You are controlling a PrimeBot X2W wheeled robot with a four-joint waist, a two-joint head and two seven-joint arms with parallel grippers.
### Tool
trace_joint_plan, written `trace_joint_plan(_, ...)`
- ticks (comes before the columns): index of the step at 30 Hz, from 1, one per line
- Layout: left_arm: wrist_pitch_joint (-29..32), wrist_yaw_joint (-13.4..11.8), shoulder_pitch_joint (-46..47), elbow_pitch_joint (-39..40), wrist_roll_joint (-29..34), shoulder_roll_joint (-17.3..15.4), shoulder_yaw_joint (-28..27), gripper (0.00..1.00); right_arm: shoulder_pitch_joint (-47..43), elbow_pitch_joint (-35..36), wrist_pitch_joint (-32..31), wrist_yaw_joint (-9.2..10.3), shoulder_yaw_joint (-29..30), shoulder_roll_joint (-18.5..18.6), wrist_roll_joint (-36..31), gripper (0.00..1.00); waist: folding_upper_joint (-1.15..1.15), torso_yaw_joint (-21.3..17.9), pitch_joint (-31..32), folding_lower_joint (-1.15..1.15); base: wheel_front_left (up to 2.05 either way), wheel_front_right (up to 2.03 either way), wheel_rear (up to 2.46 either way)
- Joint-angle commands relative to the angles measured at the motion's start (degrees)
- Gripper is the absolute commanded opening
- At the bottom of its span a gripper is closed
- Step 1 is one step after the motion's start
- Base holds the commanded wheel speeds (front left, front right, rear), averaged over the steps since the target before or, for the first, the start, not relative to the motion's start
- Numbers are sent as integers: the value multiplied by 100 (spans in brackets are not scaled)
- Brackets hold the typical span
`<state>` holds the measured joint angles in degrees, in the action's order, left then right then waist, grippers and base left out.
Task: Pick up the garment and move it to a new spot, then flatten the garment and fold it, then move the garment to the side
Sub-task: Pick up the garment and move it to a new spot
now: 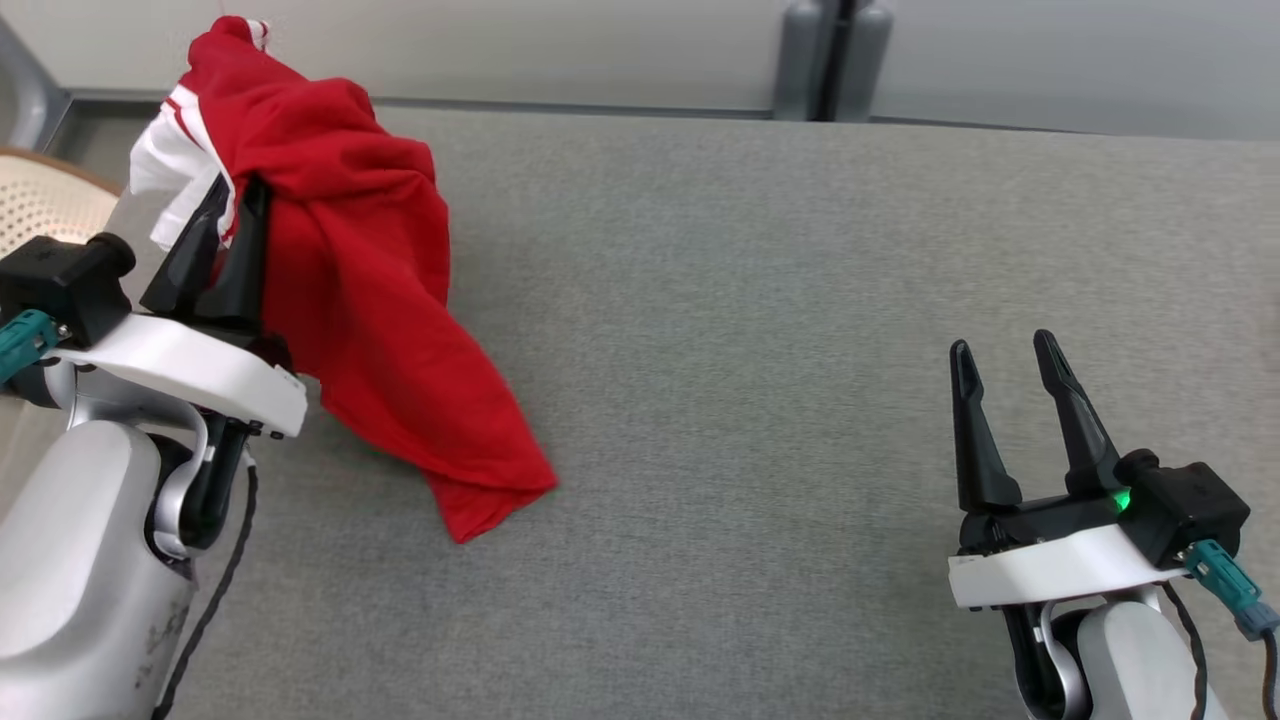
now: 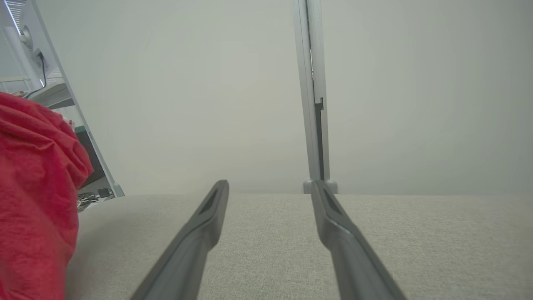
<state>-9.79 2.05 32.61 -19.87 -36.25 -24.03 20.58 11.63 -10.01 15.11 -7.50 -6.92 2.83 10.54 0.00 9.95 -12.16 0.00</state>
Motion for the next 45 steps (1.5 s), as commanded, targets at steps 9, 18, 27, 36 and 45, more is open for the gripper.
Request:
trace_joint_plan(9, 816, -740, -530, 1866, -224, 167, 79, 0, -41, 95, 5, 3, 41, 12, 189, 100, 0, -777, 200, 0, 0, 0, 0)
trace_joint_plan(18, 1014, -1018, -124, 1871, -164, 821, 480, 0, 88, 186, 6, 3, 79, 12, 301, 100, 0, -1424, -127, 0, 0, 0, 0)
trace_joint_plan(27, 1078, -958, 874, 717, -341, 1705, 747, 0, 403, 259, 5, 3, -120, 11, 399, 100, 0, -2044, -647, 0, 0, 0, 0)
trace_joint_plan(36, 765, -756, 1672, -489, -372, 2015, 1026, 100, 591, 300, 5, 3, -205, 11, 543, 100, 0, -2366, -1006, 0, 0, 0, 0)
trace_joint_plan(45, 98, -507, 1769, -946, -274, 1839, 958, 100, 491, 231, 6, 3, 31, 14, 325, 100, 0, -1859, -741, 0, 0, 0, 0)
